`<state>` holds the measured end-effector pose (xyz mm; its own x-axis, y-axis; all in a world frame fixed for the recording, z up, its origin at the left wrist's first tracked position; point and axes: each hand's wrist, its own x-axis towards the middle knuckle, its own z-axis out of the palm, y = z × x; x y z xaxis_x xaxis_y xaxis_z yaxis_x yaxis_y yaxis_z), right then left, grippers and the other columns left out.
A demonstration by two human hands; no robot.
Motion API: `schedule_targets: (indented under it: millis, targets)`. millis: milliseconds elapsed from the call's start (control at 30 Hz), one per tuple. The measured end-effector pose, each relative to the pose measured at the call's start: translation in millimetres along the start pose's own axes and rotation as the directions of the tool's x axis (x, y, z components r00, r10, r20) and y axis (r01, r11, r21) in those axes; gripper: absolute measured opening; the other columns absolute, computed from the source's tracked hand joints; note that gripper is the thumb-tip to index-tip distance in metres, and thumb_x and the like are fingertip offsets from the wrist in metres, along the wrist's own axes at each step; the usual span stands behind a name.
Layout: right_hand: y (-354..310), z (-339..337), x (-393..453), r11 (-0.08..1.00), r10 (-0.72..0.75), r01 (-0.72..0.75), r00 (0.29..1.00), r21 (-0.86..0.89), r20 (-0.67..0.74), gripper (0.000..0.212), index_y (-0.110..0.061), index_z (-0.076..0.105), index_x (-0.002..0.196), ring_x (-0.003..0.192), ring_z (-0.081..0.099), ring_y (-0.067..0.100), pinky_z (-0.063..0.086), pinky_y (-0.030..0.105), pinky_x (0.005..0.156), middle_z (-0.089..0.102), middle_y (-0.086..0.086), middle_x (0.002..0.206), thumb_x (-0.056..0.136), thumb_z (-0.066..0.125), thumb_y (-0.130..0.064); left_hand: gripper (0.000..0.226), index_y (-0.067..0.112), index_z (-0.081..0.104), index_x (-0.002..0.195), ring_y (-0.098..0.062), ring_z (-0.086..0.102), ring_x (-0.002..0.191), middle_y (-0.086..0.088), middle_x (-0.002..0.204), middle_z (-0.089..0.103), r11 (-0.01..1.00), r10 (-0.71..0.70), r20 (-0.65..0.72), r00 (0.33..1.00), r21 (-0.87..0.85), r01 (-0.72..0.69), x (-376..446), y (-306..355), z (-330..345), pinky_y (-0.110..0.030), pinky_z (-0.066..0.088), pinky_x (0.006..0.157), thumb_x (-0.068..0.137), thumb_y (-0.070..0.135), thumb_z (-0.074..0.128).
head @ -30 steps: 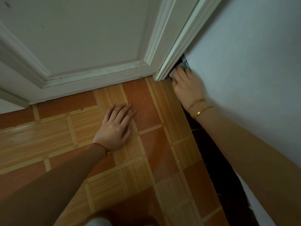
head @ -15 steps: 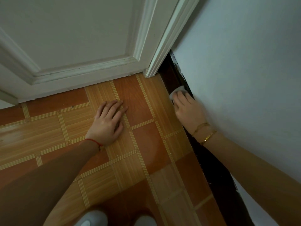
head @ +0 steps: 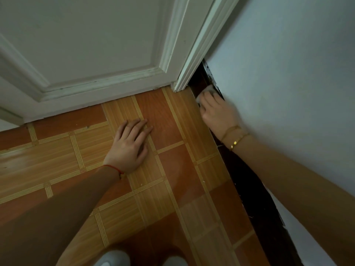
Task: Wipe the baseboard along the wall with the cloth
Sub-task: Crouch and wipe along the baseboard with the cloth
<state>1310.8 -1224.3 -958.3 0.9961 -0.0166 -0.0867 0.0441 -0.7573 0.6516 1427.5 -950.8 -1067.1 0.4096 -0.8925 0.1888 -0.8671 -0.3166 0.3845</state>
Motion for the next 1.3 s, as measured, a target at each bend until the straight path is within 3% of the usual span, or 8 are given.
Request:
schedule_targets:
  millis: [67,200,300,533,700,1000,1133,1300]
  targets:
    - [7,4,26,0.999,0.043,-0.042,0.998,0.017,-0.043,0.032,0.002,0.072,0.095,0.116,0.055,0.033,0.043,0.04,0.102,0.06,0.021,0.123,0.089,0.041,-0.004,0.053,0.012,0.047,0.147,-0.032,0.034,0.145,-0.012,0.153,0.043,1.0,-0.004,0.003,1.0,-0.003,0.004,0,0,0,-0.057,0.021,0.12,0.097,0.027,0.048]
    - [4,16,49,0.993,0.073,-0.066,0.995,0.094,-0.066,0.019,-0.001,0.074,0.09,0.11,0.059,0.028,0.046,0.036,0.098,0.065,0.015,0.115,0.09,0.056,-0.008,0.053,0.012,0.047,0.147,-0.032,0.035,0.145,-0.012,0.153,0.044,1.0,-0.01,0.008,1.0,-0.006,0.01,1,1,-1,-0.057,0.021,0.12,0.096,0.027,0.048]
    - [0,17,38,0.997,0.041,-0.035,0.997,0.072,-0.073,0.02,0.0,0.074,0.091,0.112,0.057,0.03,0.045,0.038,0.098,0.062,0.018,0.119,0.091,0.054,-0.005,0.053,0.012,0.047,0.147,-0.032,0.034,0.146,-0.011,0.154,0.043,1.0,-0.005,0.015,1.0,-0.007,0.005,1,1,0,-0.057,0.021,0.12,0.097,0.028,0.047]
    - [-22,-6,-46,0.995,-0.049,0.036,0.99,0.096,0.135,0.007,-0.011,0.077,0.079,0.115,0.054,0.03,0.045,0.039,0.098,0.06,0.019,0.124,0.073,0.072,-0.01,0.053,0.012,0.046,0.147,-0.032,0.035,0.145,-0.012,0.153,0.044,1.0,-0.004,0.01,1.0,-0.019,0.005,0,2,-2,-0.056,0.021,0.12,0.097,0.03,0.042]
    - [-35,-18,-113,0.995,-0.057,0.033,0.966,0.098,0.253,0.017,-0.005,0.077,0.084,0.114,0.053,0.033,0.047,0.042,0.095,0.059,0.022,0.125,0.069,0.077,-0.011,0.055,0.012,0.045,0.148,-0.032,0.034,0.145,-0.012,0.153,0.043,1.0,-0.005,0.03,1.0,-0.011,0.006,-1,2,-2,-0.054,0.019,0.122,0.098,0.033,0.038]
    - [-19,-19,-78,1.0,-0.029,0.028,0.991,0.01,0.129,0.02,-0.002,0.074,0.092,0.118,0.052,0.032,0.044,0.041,0.1,0.059,0.021,0.124,0.081,0.057,-0.002,0.054,0.013,0.046,0.147,-0.032,0.034,0.145,-0.012,0.154,0.043,1.0,-0.013,0.035,0.999,-0.012,0.014,-1,1,-1,-0.054,0.018,0.122,0.097,0.034,0.04]
    - [-4,-24,-36,0.998,0.051,-0.047,0.989,-0.03,0.139,0.016,0.002,0.07,0.096,0.122,0.047,0.037,0.041,0.044,0.101,0.055,0.023,0.125,0.083,0.061,0.0,0.054,0.012,0.046,0.147,-0.032,0.034,0.145,-0.012,0.153,0.044,1.0,-0.008,0.021,1.0,-0.017,0.008,0,1,-1,-0.055,0.019,0.122,0.096,0.031,0.043]
    - [-8,-25,-48,0.998,0.058,-0.063,0.987,0.029,0.152,0.015,-0.002,0.073,0.093,0.12,0.048,0.034,0.042,0.043,0.101,0.056,0.022,0.127,0.08,0.066,-0.004,0.054,0.012,0.046,0.147,-0.032,0.034,0.144,-0.012,0.152,0.044,1.0,-0.006,0.016,1.0,-0.015,0.006,0,2,-2,-0.055,0.019,0.122,0.096,0.03,0.044]
